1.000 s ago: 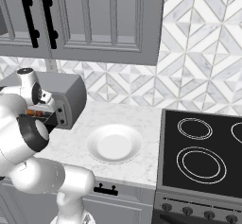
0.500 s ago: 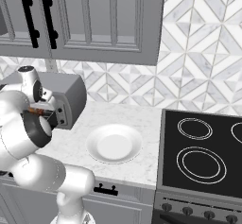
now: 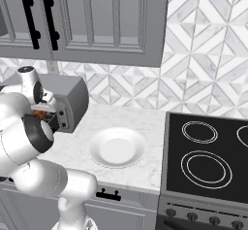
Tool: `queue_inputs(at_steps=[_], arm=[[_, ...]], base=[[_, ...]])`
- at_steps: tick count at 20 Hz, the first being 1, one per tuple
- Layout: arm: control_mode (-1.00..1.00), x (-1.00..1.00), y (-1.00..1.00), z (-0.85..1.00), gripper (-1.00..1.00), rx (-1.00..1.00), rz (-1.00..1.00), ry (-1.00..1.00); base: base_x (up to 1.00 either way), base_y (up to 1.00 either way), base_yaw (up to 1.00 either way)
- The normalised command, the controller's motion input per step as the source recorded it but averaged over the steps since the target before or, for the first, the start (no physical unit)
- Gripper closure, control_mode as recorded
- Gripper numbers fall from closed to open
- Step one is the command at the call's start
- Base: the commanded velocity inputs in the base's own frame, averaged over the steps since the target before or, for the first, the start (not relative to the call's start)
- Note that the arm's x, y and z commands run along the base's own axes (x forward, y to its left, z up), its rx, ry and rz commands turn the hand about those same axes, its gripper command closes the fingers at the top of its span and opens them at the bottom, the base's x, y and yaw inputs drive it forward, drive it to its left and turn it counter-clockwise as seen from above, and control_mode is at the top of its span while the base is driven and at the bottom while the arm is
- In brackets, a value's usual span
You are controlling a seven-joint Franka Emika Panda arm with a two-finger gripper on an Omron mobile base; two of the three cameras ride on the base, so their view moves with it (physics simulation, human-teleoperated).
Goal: Pick up the kebab skewer and baguette bread, and place them inside the toaster oven. Close the toaster oven door and start by setting the timer.
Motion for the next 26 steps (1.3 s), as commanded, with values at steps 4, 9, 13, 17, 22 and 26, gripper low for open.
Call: queue_inputs(at_steps=[4, 9, 13, 17, 22, 26], arm=[[-1.0, -0.56, 0.07, 0.21, -1.0, 0.0, 0.0, -0.01], [-1.0, -0.91, 0.09, 0.01, -1.0, 0.0, 0.0, 0.0], [-1.0, -0.25, 0.29, -0.24, -1.0, 0.0, -0.18, 0.05], [-1.0, 0.0, 0.52, -0.44, -1.0, 0.0, -0.22, 0.1], [-1.0, 0.13, 0.43, -0.3, -1.0, 0.0, -0.13, 0.07], [-1.0, 0.46, 0.26, -0.39, -1.0, -0.02, -0.1, 0.07]], base=[[0.0, 0.0, 0.0], [0.0, 0.0, 0.0], [0.0, 0.0, 0.0], [0.0, 0.0, 0.0], [0.0, 0.0, 0.0], [0.0, 0.0, 0.0]])
